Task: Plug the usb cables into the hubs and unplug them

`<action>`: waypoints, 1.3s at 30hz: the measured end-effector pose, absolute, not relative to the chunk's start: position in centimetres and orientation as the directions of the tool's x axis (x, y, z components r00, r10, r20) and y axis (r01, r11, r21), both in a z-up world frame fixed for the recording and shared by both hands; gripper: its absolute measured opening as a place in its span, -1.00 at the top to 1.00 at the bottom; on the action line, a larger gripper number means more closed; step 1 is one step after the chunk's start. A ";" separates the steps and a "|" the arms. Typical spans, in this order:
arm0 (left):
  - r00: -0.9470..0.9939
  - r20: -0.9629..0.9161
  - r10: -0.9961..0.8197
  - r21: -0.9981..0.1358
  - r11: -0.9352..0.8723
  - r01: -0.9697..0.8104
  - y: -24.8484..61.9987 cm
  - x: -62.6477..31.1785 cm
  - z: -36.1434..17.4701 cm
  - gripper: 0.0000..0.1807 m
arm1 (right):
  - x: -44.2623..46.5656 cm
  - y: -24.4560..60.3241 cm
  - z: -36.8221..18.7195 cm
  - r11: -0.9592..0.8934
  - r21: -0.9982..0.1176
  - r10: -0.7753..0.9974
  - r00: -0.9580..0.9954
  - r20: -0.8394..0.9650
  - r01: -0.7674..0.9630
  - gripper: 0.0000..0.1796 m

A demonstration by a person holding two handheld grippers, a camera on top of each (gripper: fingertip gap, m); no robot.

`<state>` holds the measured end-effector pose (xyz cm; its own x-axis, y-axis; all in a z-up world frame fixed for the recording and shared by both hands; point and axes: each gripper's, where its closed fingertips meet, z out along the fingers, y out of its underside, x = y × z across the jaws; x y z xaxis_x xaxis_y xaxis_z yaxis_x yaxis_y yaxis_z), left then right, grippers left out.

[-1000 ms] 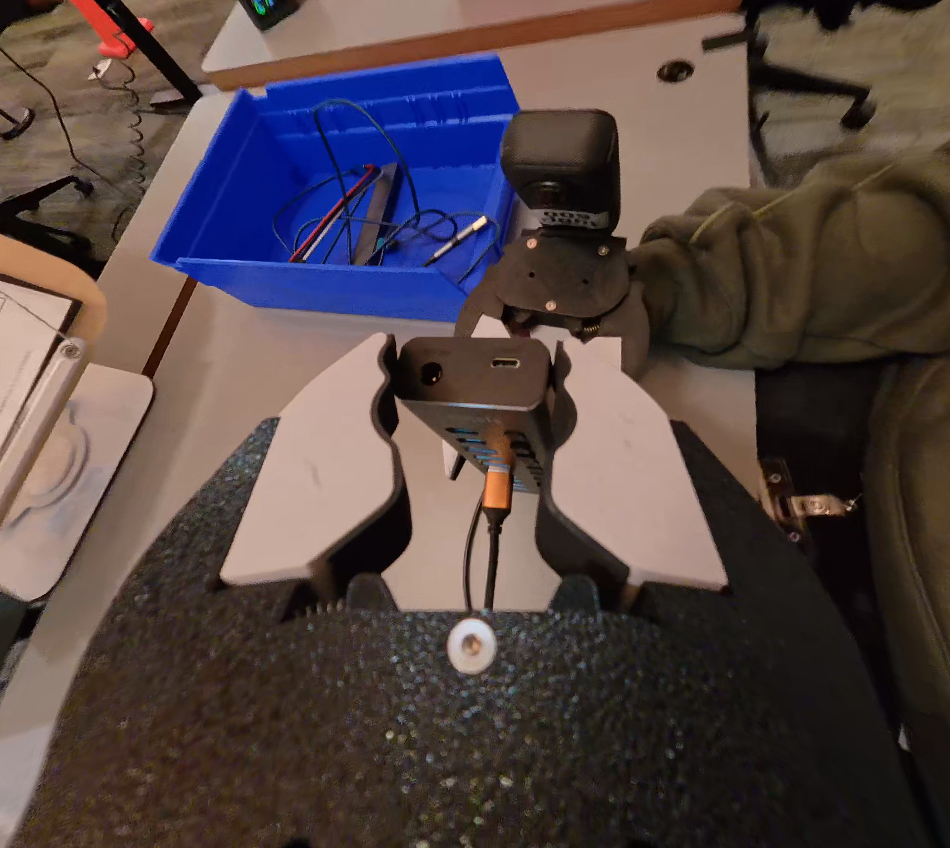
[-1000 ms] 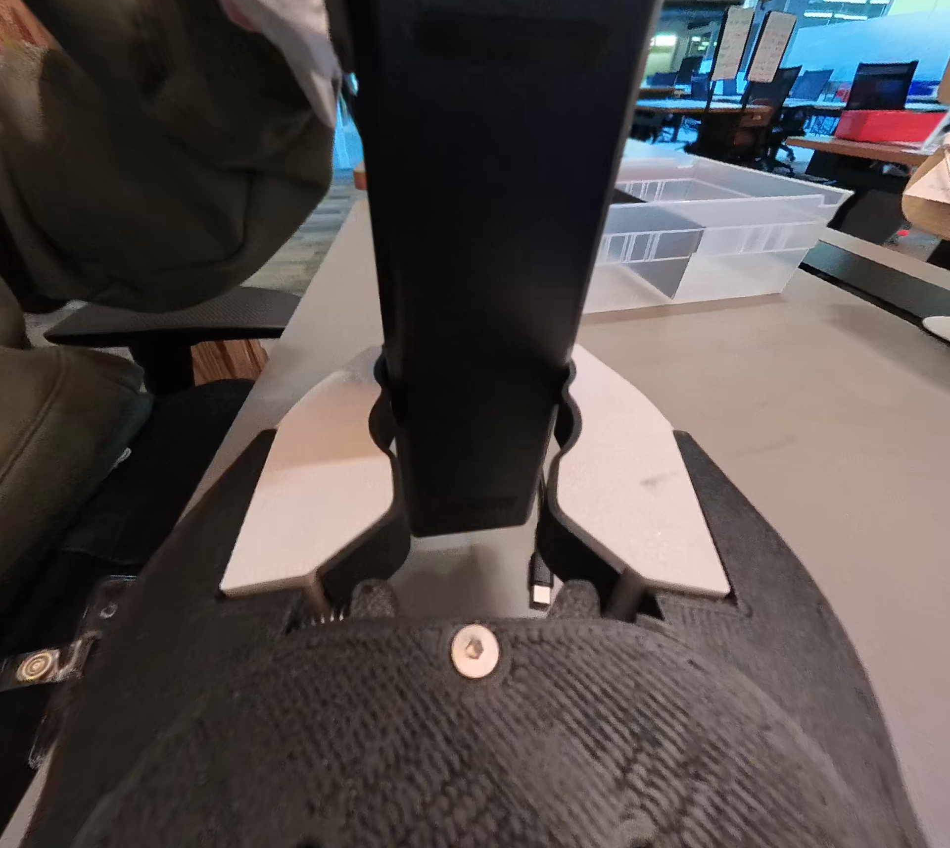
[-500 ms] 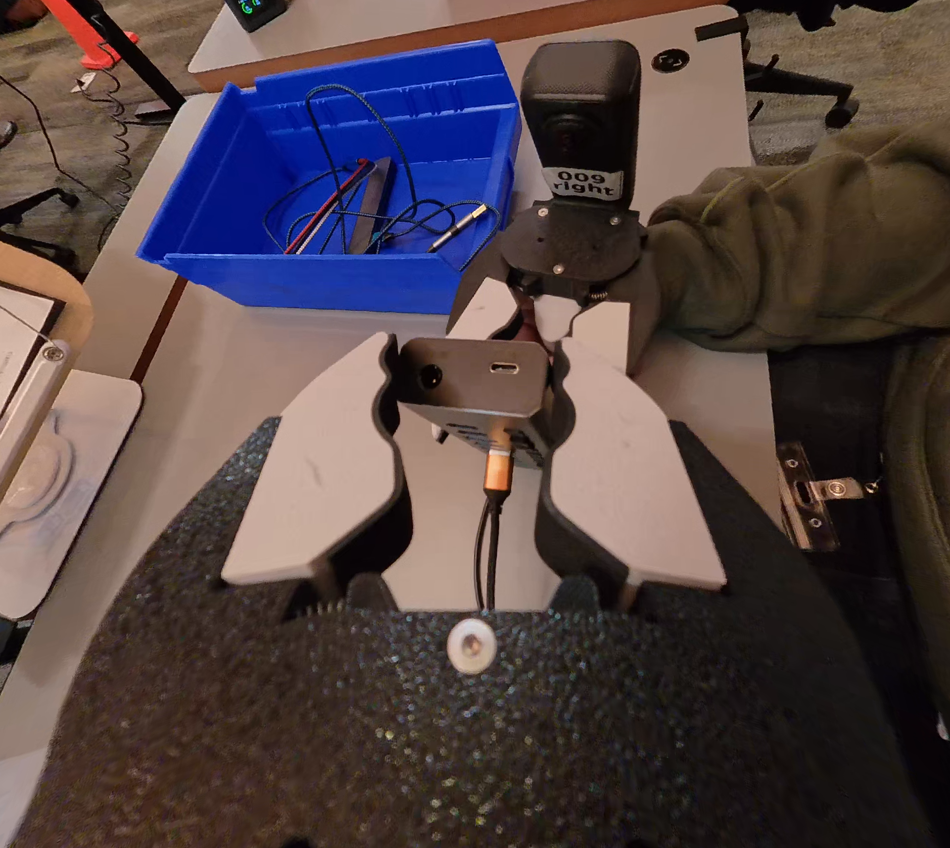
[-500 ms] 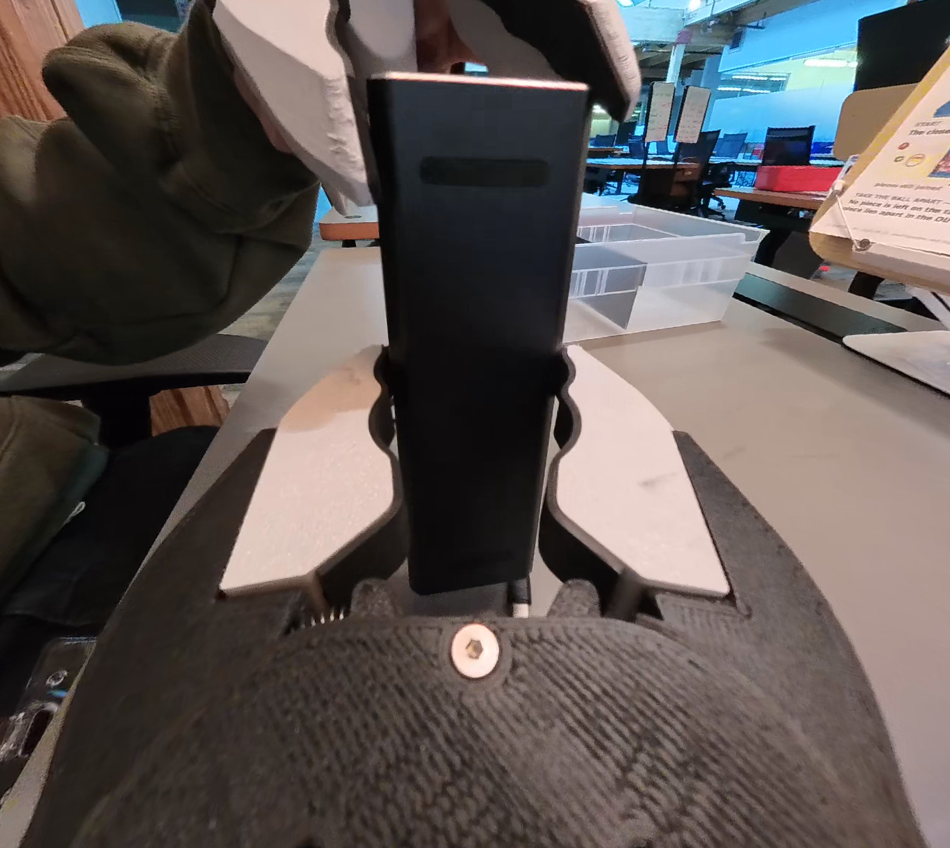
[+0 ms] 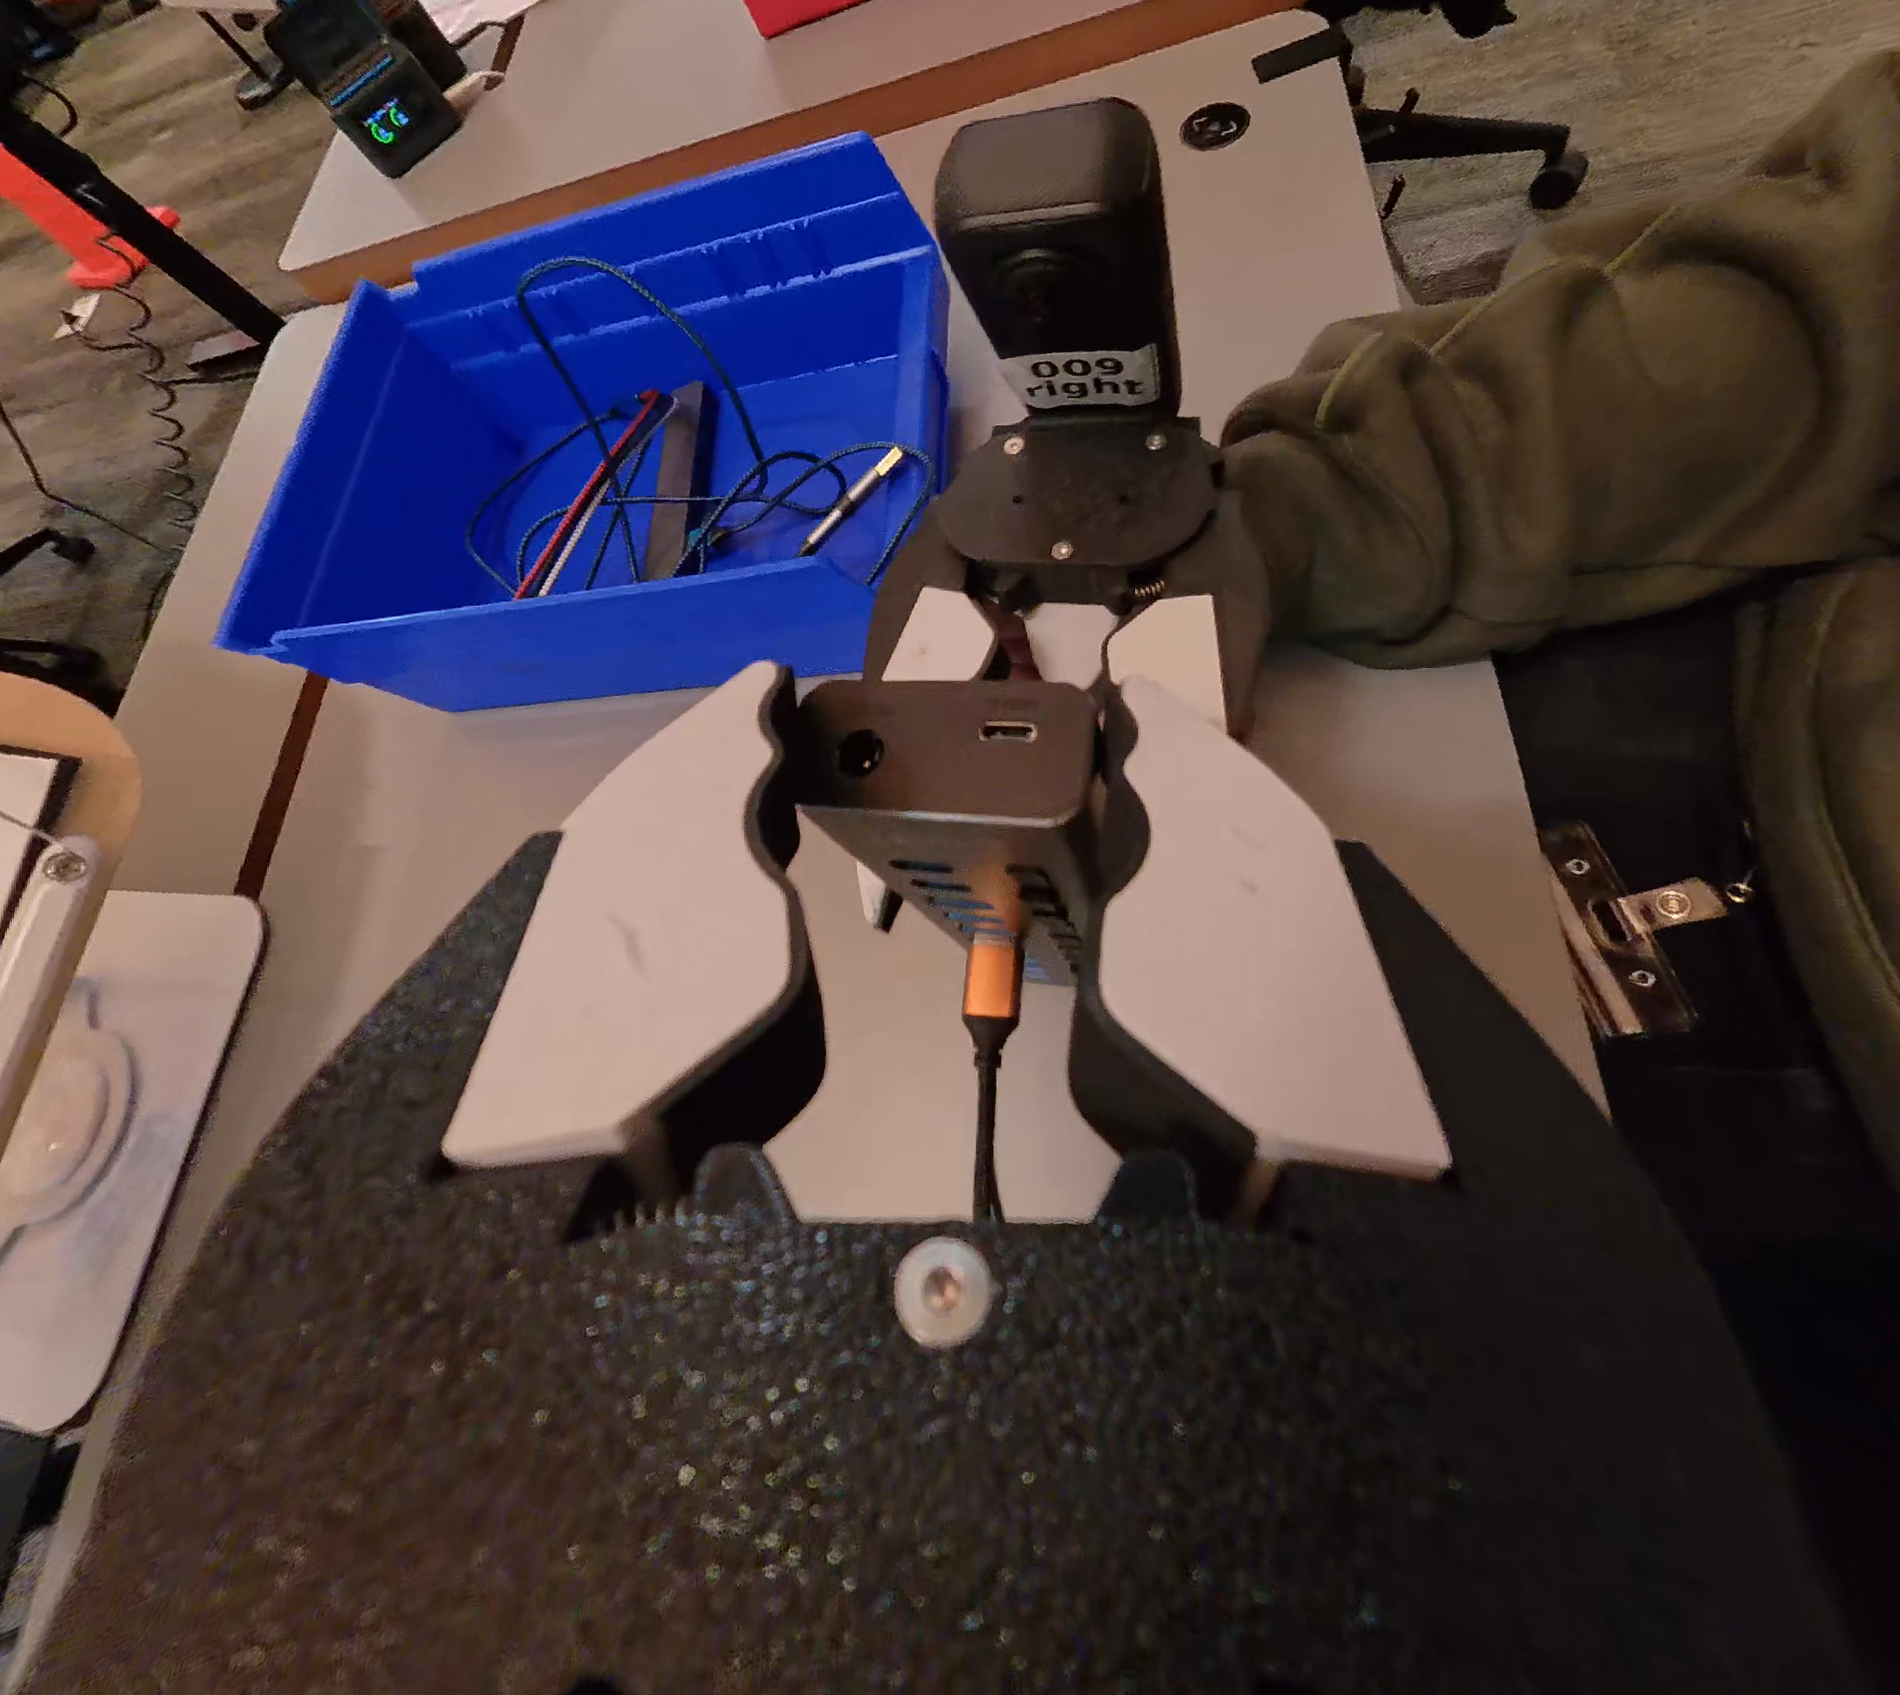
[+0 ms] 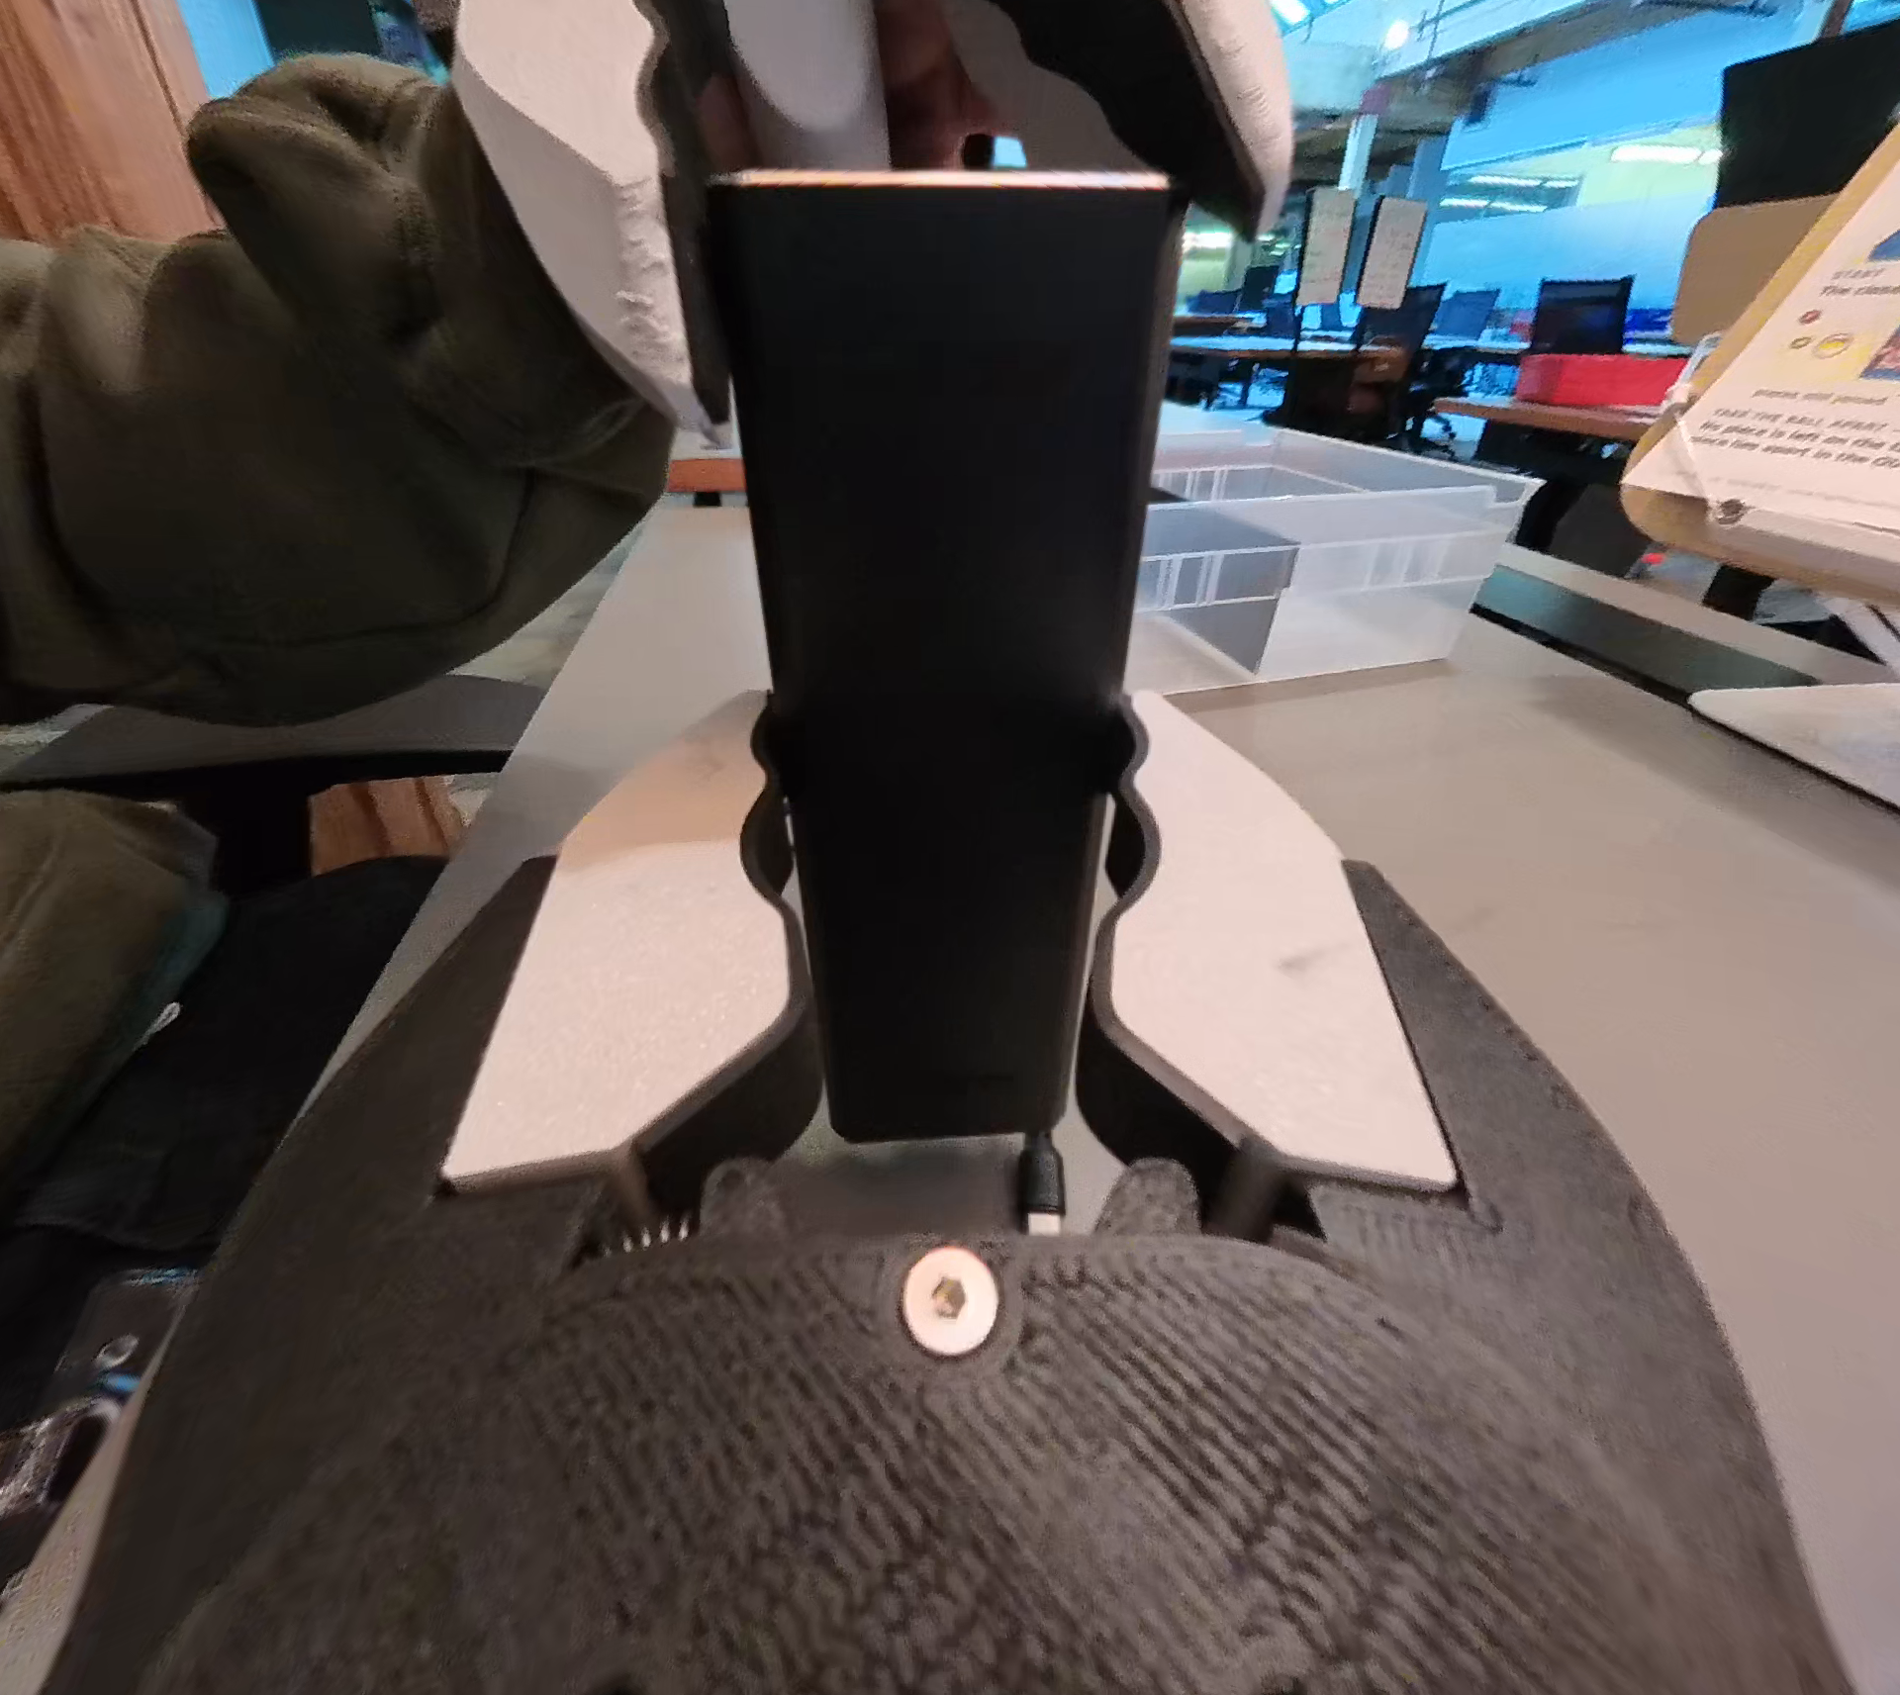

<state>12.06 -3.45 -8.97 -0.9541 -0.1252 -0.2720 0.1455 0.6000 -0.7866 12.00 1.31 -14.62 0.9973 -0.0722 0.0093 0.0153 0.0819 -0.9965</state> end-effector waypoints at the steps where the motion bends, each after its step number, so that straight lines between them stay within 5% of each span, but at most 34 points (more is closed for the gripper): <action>1: -0.951 -0.280 -0.133 -0.780 0.609 0.144 -3.3 12.2 -8.9 0.39 | 12.1 1.3 -14.6 0.084 -0.996 -0.078 0.997 0.005 0.012 0.33; 15: -0.958 -0.269 -0.102 -0.776 0.612 0.152 -3.7 12.4 -9.2 0.39 | 12.3 1.3 -14.7 0.080 -0.997 -0.075 0.997 -0.028 -0.022 0.33; 22: -0.917 -0.288 -0.277 -0.796 0.601 0.069 -1.6 12.8 -8.3 0.24 | 12.7 0.4 -14.0 0.150 -0.988 -0.089 0.995 -0.054 -0.040 0.32; 25: -0.913 -0.290 -0.288 -0.828 0.554 0.088 0.9 10.0 -7.9 0.49 | 13.0 -0.7 -13.5 0.201 -0.978 -0.074 0.995 -0.071 -0.055 0.32; 32: -0.969 -0.129 -0.210 -0.673 0.737 -0.070 7.5 3.3 -21.0 0.65 | 12.4 -4.1 -12.0 0.261 -0.965 0.002 0.999 -0.032 -0.031 0.32; 39: -0.975 -0.191 -0.113 -0.641 0.767 0.036 4.5 3.3 -24.8 0.81 | 12.7 -5.0 -12.9 0.241 -0.970 -0.023 0.999 -0.032 -0.025 0.32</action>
<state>3.30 4.55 -24.83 -0.9751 -0.1134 -0.1908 0.0363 0.7667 -0.6410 12.71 -5.02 -12.87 0.9992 -0.0230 -0.0315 -0.0250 0.2413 -0.9701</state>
